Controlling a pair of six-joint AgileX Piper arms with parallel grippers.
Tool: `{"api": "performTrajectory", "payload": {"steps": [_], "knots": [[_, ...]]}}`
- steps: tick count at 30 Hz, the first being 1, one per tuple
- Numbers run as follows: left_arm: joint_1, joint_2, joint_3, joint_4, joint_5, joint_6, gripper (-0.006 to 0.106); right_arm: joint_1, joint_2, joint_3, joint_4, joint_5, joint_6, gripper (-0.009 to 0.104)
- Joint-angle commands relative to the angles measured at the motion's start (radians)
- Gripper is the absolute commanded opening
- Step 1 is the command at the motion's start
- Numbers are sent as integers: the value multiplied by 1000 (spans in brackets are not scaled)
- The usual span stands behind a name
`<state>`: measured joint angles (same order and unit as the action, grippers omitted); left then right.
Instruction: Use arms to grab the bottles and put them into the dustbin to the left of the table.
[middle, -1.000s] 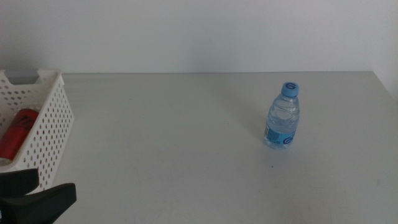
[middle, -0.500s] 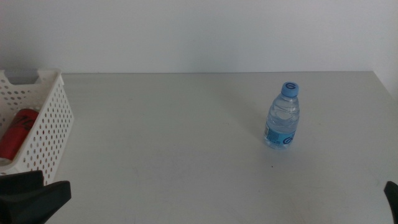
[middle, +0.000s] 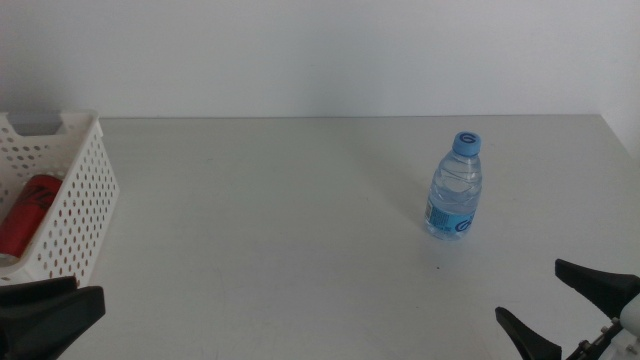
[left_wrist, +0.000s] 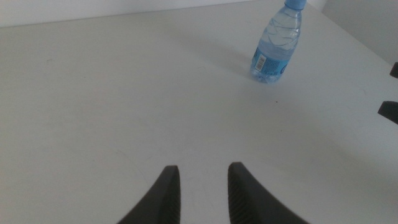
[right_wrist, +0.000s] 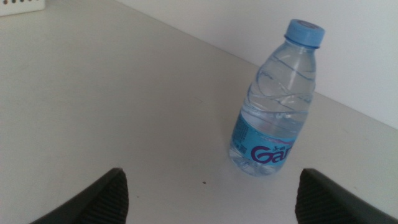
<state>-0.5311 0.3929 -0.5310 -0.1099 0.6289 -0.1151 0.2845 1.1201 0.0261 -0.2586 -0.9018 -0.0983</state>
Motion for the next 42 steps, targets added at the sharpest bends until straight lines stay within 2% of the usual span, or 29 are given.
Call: {"api": "performTrajectory", "payload": {"steps": [1,4,9,17,24,33,38,42], "knots": [[-8,9,-27,-7,-72,-12,28,4,49,-7,-34,-163,-1,75],[-8,9,-27,-7,-72,-12,24,4,126,-7,-32,-257,-1,75],[-8,9,-27,-7,-72,-12,19,4,274,-12,17,-434,-1,75],[-8,9,-27,-7,-72,-12,12,4,412,-156,43,-434,18,75],[-8,9,-27,-7,-72,-12,7,4,547,-309,132,-434,22,75],[-8,9,-27,-7,-72,-12,0,4,717,-517,164,-434,58,75],[-8,9,-27,-7,-72,-12,-2,4,812,-626,240,-434,59,75],[-8,9,-27,-7,-72,-12,-2,5,861,-680,240,-434,62,73]]}}
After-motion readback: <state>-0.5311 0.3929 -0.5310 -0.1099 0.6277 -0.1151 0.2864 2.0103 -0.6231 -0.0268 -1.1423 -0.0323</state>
